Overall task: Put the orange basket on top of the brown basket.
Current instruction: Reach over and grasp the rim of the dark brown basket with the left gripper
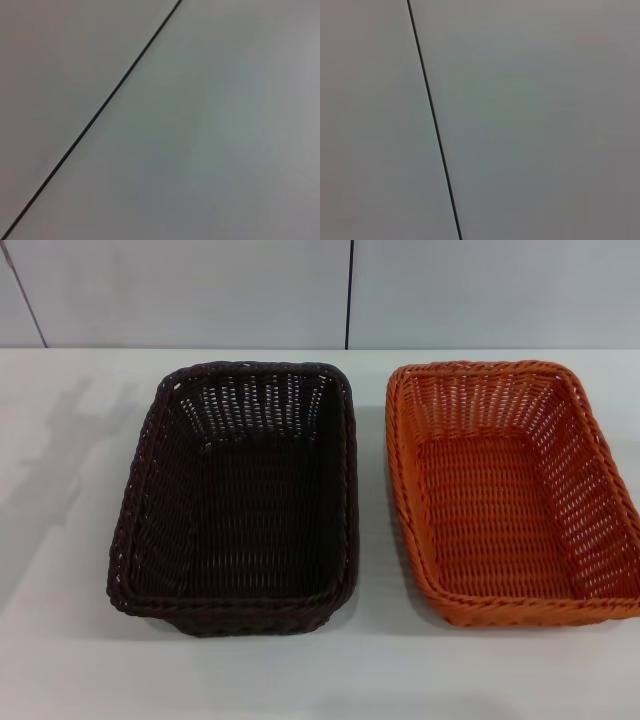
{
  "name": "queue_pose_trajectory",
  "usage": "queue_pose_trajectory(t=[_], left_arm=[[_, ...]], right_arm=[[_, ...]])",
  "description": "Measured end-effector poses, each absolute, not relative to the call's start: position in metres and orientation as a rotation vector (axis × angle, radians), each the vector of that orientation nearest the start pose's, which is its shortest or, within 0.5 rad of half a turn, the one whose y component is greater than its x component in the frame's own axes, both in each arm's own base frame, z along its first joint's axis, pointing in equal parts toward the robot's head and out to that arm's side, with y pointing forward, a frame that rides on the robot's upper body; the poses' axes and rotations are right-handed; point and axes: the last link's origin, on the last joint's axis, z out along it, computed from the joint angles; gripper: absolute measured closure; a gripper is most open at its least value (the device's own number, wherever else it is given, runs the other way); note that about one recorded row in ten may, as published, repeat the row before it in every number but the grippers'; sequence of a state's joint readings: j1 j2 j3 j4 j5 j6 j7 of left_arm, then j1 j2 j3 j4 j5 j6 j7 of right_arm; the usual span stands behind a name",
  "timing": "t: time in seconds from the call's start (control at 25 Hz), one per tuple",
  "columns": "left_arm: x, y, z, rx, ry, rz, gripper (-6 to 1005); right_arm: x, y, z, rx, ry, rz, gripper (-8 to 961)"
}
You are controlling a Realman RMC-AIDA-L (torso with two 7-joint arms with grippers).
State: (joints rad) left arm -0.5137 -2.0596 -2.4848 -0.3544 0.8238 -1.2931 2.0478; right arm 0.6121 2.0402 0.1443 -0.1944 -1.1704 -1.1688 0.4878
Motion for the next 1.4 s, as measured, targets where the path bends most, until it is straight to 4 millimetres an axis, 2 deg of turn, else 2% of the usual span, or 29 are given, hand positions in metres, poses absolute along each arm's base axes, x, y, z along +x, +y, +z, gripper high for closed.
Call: queue_pose_trajectory(t=[0.12, 0.16, 0.2, 0.24, 0.32, 0.48, 0.52, 0.64, 0.8, 0.84, 0.88, 1.04, 1.12, 1.24, 1.4], left_arm=[[-0.29, 0.389, 0.096, -1.478, -0.801, -1.41, 179], [-0.286, 0.4, 0.103, -1.517, -0.87, -1.397, 181], [-0.284, 0.403, 0.104, -1.534, -0.889, -1.389, 182], [-0.275, 0.415, 0.114, -1.607, -0.939, -1.359, 184], [-0.264, 0.426, 0.125, -1.701, -0.995, -1.314, 187], [-0.249, 0.436, 0.14, -1.805, -1.063, -1.254, 194], [-0.232, 0.443, 0.154, -1.928, -1.116, -1.153, 195], [-0.214, 0.446, 0.162, -2.052, -1.14, -1.009, 200], [-0.193, 0.444, 0.16, -2.189, -1.146, -0.725, 207], [-0.191, 0.442, 0.156, -2.208, -1.167, -0.58, 208], [-0.191, 0.442, 0.156, -2.208, -1.167, -0.58, 210], [-0.183, 0.432, 0.14, -2.186, -1.198, -0.308, 217], [-0.181, 0.43, 0.138, -2.179, -1.194, -0.278, 220], [-0.178, 0.418, 0.126, -2.128, -1.197, -0.056, 225], [-0.178, 0.412, 0.118, -2.093, -1.21, 0.072, 231]], right_arm=[[0.353, 0.378, 0.117, -1.123, 0.585, 0.867, 150], [0.352, 0.378, 0.117, -1.123, 0.585, 0.867, 150], [0.352, 0.379, 0.117, -1.123, 0.585, 0.867, 150], [0.352, 0.379, 0.117, -1.123, 0.585, 0.867, 150], [0.353, 0.378, 0.117, -1.123, 0.585, 0.866, 150], [0.354, 0.377, 0.117, -1.12, 0.587, 0.862, 150], [0.355, 0.376, 0.117, -1.118, 0.589, 0.862, 150], [0.357, 0.374, 0.118, -1.109, 0.593, 0.86, 150], [0.358, 0.373, 0.118, -1.107, 0.595, 0.858, 150], [0.358, 0.373, 0.118, -1.106, 0.594, 0.858, 150], [0.358, 0.373, 0.118, -1.106, 0.594, 0.858, 150], [0.36, 0.372, 0.122, -1.086, 0.595, 0.861, 150], [0.361, 0.372, 0.122, -1.081, 0.596, 0.862, 150], [0.361, 0.372, 0.123, -1.077, 0.596, 0.862, 150], [0.361, 0.372, 0.124, -1.076, 0.594, 0.861, 150]])
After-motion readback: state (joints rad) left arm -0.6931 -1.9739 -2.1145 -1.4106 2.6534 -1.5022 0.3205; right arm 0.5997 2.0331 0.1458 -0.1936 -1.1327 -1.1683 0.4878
